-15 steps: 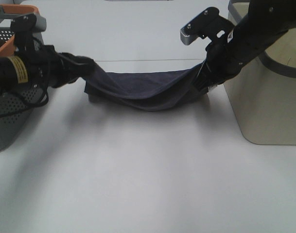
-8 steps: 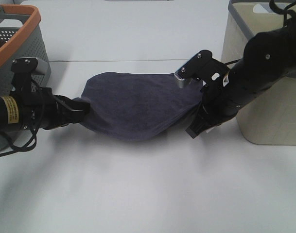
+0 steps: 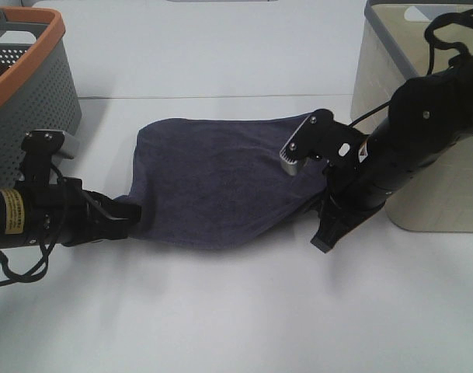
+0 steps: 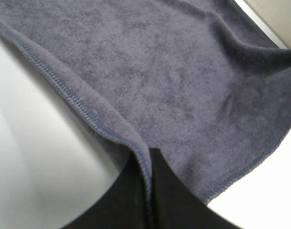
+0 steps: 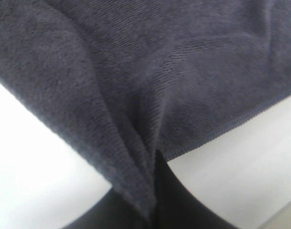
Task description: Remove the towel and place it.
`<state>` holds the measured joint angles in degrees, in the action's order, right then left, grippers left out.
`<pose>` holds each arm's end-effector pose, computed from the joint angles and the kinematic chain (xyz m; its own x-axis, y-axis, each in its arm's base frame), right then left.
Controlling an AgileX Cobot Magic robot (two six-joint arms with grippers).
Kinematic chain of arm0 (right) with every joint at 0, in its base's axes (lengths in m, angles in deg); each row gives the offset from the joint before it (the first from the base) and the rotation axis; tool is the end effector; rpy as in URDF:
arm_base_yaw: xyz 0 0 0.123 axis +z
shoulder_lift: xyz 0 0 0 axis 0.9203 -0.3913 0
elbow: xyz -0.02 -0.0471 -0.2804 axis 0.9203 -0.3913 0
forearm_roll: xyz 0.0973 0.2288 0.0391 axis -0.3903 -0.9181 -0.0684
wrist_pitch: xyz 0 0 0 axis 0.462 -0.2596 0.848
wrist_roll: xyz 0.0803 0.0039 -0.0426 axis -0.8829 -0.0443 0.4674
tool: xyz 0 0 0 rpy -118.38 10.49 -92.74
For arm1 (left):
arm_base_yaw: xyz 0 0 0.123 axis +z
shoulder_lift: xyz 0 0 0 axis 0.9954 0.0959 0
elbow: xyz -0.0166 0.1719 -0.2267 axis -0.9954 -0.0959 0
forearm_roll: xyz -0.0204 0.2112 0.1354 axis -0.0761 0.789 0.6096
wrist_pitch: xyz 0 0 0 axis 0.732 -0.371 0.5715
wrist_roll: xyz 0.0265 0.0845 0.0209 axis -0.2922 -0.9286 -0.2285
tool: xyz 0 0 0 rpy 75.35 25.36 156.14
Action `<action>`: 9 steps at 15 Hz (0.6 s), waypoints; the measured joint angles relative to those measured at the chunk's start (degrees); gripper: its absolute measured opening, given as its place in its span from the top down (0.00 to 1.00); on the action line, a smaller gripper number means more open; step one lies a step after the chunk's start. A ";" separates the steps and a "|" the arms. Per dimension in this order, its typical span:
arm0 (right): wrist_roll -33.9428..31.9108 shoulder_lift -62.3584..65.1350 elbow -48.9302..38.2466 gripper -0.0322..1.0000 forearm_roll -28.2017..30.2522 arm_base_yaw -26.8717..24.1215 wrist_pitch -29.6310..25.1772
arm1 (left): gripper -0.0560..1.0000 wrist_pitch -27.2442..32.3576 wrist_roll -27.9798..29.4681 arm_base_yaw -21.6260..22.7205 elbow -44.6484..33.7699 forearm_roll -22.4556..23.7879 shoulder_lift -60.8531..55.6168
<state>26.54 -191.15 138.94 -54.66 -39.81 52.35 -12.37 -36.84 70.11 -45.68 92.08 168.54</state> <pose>0.2905 0.1472 0.1330 -0.4116 -0.8470 -0.3364 -0.8278 0.5019 -0.2508 0.2655 -0.1152 0.0999 -0.6592 0.0638 -0.7493 0.5248 0.7527 -0.3976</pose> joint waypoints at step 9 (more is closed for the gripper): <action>6.70 -1.09 0.00 0.94 5.33 1.32 2.01 | 0.95 4.81 0.06 0.00 -0.23 -3.50 0.00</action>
<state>33.24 -192.24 138.94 -49.33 -38.49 54.35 -7.55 -36.78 70.11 -45.91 88.59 168.54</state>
